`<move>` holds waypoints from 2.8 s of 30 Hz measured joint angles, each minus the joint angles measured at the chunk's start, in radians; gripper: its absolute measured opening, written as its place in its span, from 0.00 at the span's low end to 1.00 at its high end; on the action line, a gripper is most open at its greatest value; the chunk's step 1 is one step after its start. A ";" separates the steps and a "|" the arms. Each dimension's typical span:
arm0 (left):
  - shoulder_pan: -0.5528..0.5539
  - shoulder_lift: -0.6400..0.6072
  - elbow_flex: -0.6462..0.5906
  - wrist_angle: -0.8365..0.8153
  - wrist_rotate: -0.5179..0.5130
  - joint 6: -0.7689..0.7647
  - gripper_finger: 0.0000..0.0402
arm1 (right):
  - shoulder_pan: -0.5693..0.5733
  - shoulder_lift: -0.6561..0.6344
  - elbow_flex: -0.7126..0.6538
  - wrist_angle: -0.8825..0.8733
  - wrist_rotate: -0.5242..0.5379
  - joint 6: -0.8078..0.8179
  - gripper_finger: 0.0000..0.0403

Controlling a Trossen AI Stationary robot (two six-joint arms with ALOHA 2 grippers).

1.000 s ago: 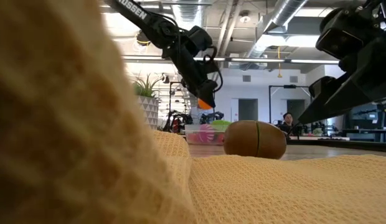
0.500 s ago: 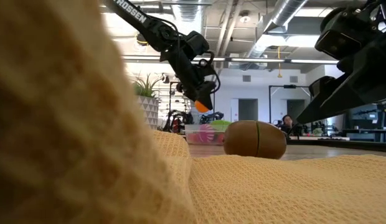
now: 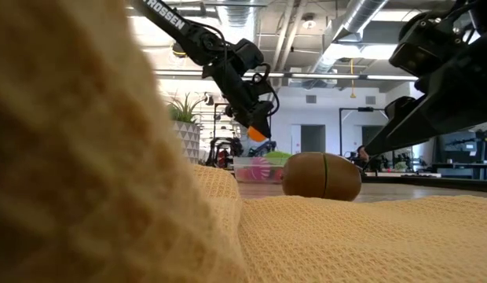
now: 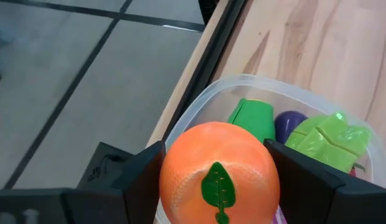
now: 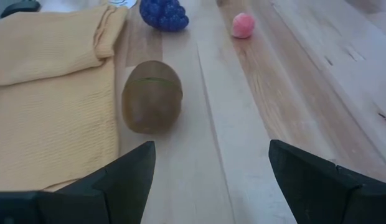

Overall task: Pick and placing Produce into tupperware
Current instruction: Put the orange into the transparent bin

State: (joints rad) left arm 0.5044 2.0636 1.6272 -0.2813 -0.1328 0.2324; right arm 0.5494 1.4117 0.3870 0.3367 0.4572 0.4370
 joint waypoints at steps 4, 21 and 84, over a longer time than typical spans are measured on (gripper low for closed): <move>0.007 0.000 0.000 0.000 0.021 0.000 0.62 | -0.002 0.000 0.000 0.000 0.000 0.000 0.83; 0.015 0.000 0.000 0.055 0.086 0.007 0.62 | -0.002 0.000 0.000 0.001 -0.003 0.000 0.83; 0.027 0.082 0.133 -0.191 0.174 -0.020 0.62 | -0.002 0.000 -0.001 -0.008 -0.010 0.000 0.83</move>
State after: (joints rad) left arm 0.5312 2.1452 1.7606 -0.4719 0.0410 0.2127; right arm 0.5472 1.4120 0.3859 0.3288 0.4477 0.4375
